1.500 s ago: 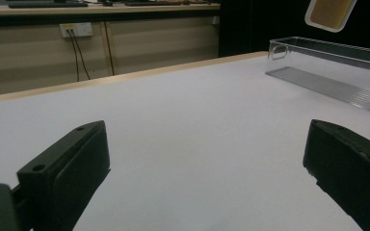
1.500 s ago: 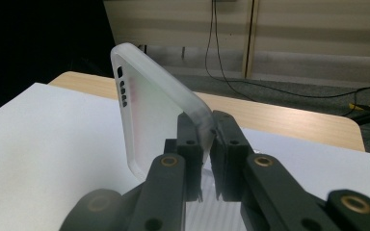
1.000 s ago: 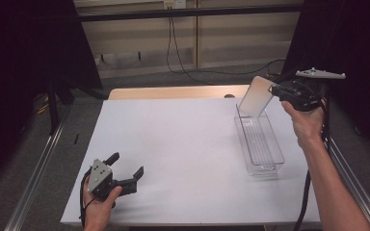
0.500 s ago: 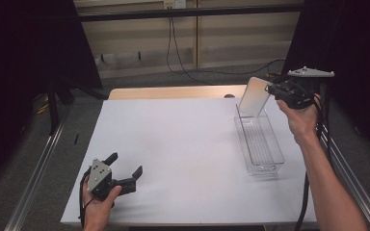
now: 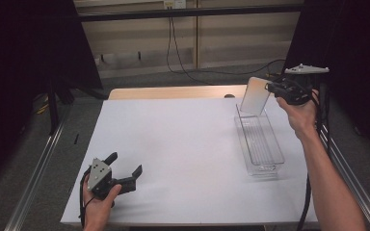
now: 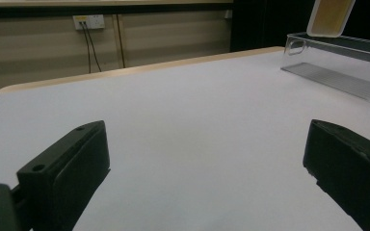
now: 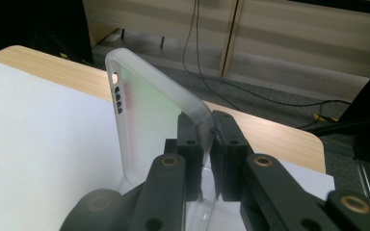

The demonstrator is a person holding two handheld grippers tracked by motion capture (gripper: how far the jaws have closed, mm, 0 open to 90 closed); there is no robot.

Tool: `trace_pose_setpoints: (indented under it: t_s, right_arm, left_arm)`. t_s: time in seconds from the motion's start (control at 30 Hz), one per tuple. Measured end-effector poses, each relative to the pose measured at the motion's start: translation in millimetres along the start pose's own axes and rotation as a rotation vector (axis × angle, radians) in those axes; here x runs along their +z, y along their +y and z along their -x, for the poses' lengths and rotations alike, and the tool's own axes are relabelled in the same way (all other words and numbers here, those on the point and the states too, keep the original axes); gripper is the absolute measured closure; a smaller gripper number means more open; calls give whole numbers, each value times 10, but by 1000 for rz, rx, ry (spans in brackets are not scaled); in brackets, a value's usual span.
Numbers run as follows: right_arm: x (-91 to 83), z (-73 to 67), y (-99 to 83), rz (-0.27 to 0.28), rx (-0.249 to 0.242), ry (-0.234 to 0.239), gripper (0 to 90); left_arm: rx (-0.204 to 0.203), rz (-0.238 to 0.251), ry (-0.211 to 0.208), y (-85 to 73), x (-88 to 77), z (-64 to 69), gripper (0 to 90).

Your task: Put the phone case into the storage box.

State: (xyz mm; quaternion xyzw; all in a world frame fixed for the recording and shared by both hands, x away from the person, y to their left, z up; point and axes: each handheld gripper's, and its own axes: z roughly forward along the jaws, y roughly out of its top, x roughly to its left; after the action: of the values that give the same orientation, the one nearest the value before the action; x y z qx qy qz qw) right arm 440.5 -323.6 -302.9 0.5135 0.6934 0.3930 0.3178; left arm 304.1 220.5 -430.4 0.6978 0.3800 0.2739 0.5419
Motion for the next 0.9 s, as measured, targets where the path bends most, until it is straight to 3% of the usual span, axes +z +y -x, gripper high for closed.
trace_pose_setpoints:
  t_s: [0.47,0.9]
  right_arm:
    - [184,-43,-56,-21,-34,-64,838]
    - [335,-115,-144,-3,-54,-121,839]
  left_arm:
    - [3,-6,-1,-3,-2,2,23]
    - [1,-3,4,-4,-8,1,23]
